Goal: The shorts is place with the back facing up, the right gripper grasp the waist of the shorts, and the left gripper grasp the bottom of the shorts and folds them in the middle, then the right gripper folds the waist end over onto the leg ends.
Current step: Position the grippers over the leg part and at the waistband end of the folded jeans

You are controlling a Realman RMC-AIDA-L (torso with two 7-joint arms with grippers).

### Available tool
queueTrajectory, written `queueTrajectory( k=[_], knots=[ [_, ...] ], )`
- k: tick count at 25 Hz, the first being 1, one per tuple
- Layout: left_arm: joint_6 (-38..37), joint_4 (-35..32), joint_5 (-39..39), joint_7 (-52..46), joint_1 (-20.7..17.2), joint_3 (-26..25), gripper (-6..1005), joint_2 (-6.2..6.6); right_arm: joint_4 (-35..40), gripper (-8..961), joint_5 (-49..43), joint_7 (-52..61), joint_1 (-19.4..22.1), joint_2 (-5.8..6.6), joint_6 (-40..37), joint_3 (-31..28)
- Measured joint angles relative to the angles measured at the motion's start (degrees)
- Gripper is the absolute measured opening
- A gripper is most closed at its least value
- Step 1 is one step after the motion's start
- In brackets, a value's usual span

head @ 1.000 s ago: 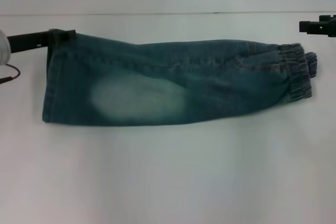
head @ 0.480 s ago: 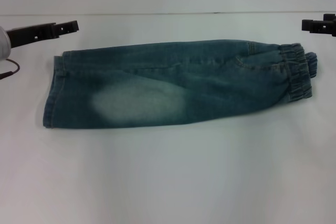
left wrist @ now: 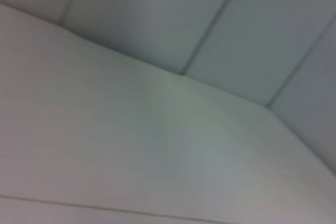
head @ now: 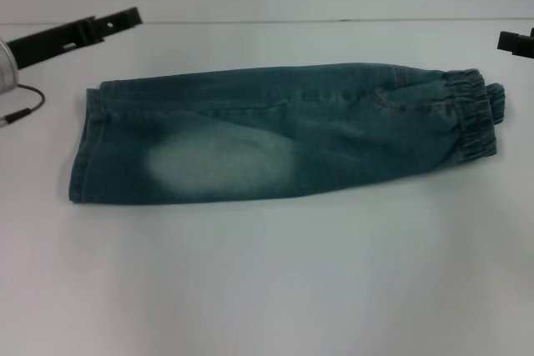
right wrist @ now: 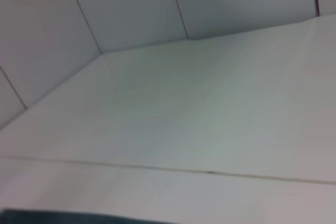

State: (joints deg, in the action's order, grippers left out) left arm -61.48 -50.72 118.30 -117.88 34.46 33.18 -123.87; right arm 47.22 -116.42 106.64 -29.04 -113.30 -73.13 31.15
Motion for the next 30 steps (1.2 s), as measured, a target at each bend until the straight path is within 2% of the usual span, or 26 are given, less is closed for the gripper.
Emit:
queueTrajectory(
  k=[4, 5, 7, 10, 12, 15, 18, 23, 25, 27, 30],
  knots=[
    [-7.1, 0.4, -1.5, 0.8, -0.4, 0.7, 920, -0.08, -0.4, 778, 8.4, -4.5, 4.9, -0.73, -4.9, -0.1],
    [-8.5, 0.9, -1.8, 1.4, -0.6, 2.1, 920, -0.20, -0.5, 777, 12.2, -7.2, 7.4, -1.51, -6.3, -0.2],
    [-8.9, 1.4, -2.0, 1.5, -0.7, 3.1, 920, -0.24, -0.7, 777, 13.6, -8.2, 8.5, -1.81, -6.8, -0.3],
    [-9.2, 3.1, -4.0, 2.9, -1.4, 7.1, 919, -0.37, -2.8, 777, 14.8, -9.1, 10.4, -2.06, -7.1, -1.5],
    [-9.0, 4.2, -6.1, 4.4, -1.9, 10.2, 919, -0.49, -5.9, 777, 14.8, -9.6, 10.8, -1.48, -7.2, -2.9],
    [-8.9, 5.4, -8.5, 5.5, -2.1, 13.3, 919, -0.51, -12.1, 777, 14.7, -11.7, 11.0, 0.22, -7.9, -4.5],
    [-9.8, 6.2, -10.5, 7.4, -2.1, 16.0, 918, -0.46, -15.3, 777, 14.3, -13.5, 11.0, 1.10, -8.3, -4.4],
    [-10.9, 7.6, -13.1, 11.4, -2.0, 18.6, 918, -0.51, -15.4, 778, 11.7, -13.1, 10.8, 1.46, -10.1, -4.1],
    [-11.2, 8.0, -13.6, 12.0, -1.7, 19.5, 918, -0.43, -15.5, 778, 10.6, -10.2, 10.2, 2.39, -11.1, -4.1],
    [-11.3, 8.1, -13.6, 12.1, -1.5, 20.2, 918, -0.38, -15.5, 778, 10.2, -9.2, 10.1, 2.65, -11.2, -4.0],
    [-11.3, 8.2, -13.6, 12.6, -1.5, 21.3, 917, -0.38, -15.0, 778, 8.3, -5.2, 9.4, 3.70, -11.5, -4.0]
  ],
)
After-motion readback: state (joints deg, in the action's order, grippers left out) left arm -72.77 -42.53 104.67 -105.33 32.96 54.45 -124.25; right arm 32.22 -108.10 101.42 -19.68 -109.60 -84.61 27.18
